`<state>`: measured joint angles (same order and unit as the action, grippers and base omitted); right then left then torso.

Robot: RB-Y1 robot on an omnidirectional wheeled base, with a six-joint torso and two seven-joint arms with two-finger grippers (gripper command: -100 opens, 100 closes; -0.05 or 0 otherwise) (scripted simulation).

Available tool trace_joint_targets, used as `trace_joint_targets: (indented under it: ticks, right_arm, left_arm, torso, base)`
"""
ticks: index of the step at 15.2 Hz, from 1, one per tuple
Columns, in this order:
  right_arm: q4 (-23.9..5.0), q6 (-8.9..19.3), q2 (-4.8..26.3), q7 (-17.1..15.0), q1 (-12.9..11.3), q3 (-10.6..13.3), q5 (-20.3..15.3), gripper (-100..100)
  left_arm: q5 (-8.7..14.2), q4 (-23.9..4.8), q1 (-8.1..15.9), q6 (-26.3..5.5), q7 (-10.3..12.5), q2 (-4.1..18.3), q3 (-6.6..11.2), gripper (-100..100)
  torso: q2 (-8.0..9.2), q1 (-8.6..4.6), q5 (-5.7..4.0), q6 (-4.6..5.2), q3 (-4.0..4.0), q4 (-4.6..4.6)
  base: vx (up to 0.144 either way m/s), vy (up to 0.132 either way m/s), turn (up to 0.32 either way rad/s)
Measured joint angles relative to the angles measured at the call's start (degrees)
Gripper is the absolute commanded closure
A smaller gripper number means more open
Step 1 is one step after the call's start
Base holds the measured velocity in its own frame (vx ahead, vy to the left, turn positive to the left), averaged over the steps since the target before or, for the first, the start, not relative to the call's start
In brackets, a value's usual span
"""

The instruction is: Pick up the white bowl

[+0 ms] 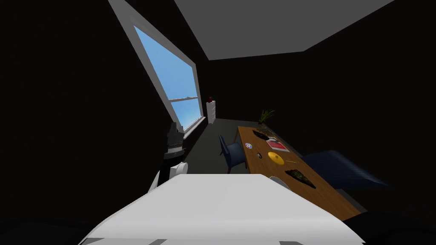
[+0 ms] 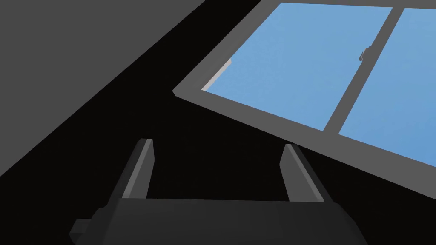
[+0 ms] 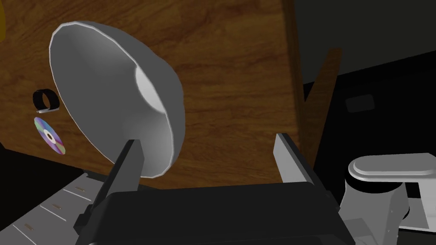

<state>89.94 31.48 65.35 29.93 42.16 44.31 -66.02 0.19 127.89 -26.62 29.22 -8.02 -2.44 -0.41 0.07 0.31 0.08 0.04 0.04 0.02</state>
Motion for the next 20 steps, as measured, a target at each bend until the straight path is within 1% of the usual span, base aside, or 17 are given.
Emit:
trace_joint_targets:
  ticks: [2, 4, 7, 13, 16, 20]
  right_arm:
    - [-0.4, -0.3, 1.4, 0.3, 0.5, -1.0, -1.3, -100]
    - [-1.4, -0.6, 1.8, 0.7, 0.9, -0.9, -2.0, -100]
    - [-2.0, -0.7, 1.6, 1.0, 0.8, -0.5, -1.9, -100]
    - [-2.0, -0.7, 1.5, 1.1, 0.8, -0.5, -1.9, -100]
    - [-2.8, -2.2, 0.6, 0.7, 0.7, -0.1, -1.4, -100]
    - [-2.8, -2.4, 0.4, 0.9, 0.6, 0.1, -1.0, -100]
  left_arm:
    - [0.0, 0.0, 0.0, 0.0, 0.0, 0.0, 0.00, 0]
    - [0.0, 0.0, 0.0, 0.0, 0.0, 0.0, 0.00, 0]
    - [0.0, 0.0, 0.0, 0.0, 0.0, 0.0, 0.00, 0]
    - [0.0, 0.0, 0.0, 0.0, 0.0, 0.0, 0.00, 0]
    - [0.0, 0.0, 0.0, 0.0, 0.0, 0.0, 0.00, 0]
    - [0.0, 0.0, 0.0, 0.0, 0.0, 0.0, 0.00, 0]
  torso:
    - [-0.13, -0.04, 0.00, -0.01, -0.06, -0.02]
    - [-0.02, -0.17, -0.04, -0.02, -0.02, -0.01]
    - [0.04, -0.20, -0.06, -0.02, 0.02, 0.01]
    - [0.01, -0.12, -0.03, -0.01, 0.01, 0.00]
    - [0.04, -0.16, -0.04, -0.02, 0.02, 0.01]
    - [0.02, -0.14, -0.04, -0.02, 0.01, 0.00]
  base:
    - [0.045, 0.002, -0.049]
    - [-0.015, -0.020, 0.056]
    - [-0.007, -0.012, 0.034]
    - [0.001, 0.003, -0.007]
    - [-0.005, -0.008, 0.024]
    - [-0.001, -0.001, 0.003]
